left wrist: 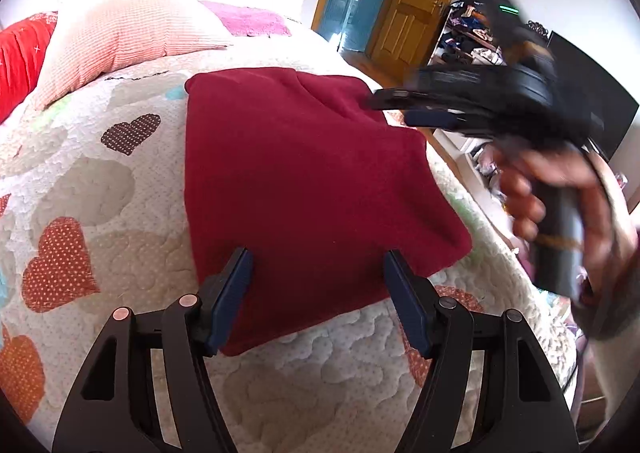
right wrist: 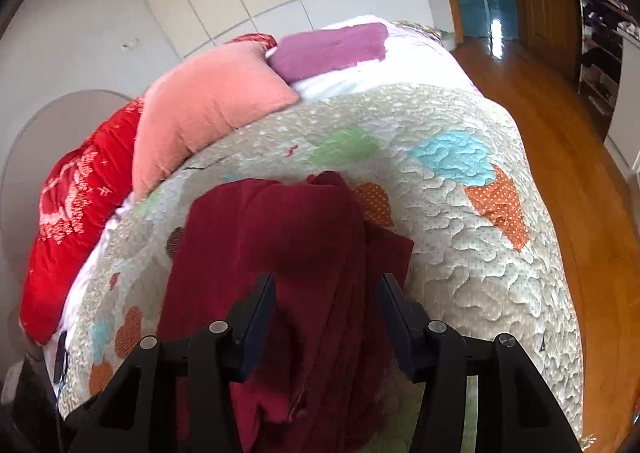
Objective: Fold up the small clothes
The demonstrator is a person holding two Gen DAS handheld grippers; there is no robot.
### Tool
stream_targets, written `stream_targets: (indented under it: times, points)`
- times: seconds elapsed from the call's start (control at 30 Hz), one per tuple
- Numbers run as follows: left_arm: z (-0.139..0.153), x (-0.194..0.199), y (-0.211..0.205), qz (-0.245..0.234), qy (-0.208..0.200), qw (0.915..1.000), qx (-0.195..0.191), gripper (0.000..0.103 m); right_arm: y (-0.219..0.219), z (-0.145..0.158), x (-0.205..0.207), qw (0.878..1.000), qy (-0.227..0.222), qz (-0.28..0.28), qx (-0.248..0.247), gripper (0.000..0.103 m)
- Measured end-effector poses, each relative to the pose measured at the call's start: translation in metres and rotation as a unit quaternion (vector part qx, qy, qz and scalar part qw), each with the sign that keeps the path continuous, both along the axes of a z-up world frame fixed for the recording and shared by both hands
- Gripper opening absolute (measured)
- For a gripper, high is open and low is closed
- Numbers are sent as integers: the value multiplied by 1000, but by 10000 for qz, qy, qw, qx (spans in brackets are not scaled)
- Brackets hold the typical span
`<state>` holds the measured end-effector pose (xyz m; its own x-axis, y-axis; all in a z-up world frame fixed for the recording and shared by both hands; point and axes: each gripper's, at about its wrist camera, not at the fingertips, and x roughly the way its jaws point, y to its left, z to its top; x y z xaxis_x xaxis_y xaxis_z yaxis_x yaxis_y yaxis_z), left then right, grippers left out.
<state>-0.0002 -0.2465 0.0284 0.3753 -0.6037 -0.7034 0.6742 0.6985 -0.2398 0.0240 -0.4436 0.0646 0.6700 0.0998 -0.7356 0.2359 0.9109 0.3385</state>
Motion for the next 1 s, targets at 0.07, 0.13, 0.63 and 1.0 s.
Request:
stream_targets:
  times: [0.07, 0.13, 0.63, 1.0]
  points:
    - [0, 1, -1, 11, 27, 10000, -41, 68, 0, -10, 21, 9999, 117, 105, 7, 7]
    - [1, 2, -2, -7, 69, 9999, -76, 68, 7, -3, 29, 9990, 19, 184, -415, 6]
    - [-4, 0, -12, -5, 28, 10000, -10, 70, 17, 33, -16, 9950, -460, 335, -826, 8]
    - [0, -8, -11, 122, 66, 9998, 155, 70, 36, -34, -36, 9966, 139, 527, -623, 29]
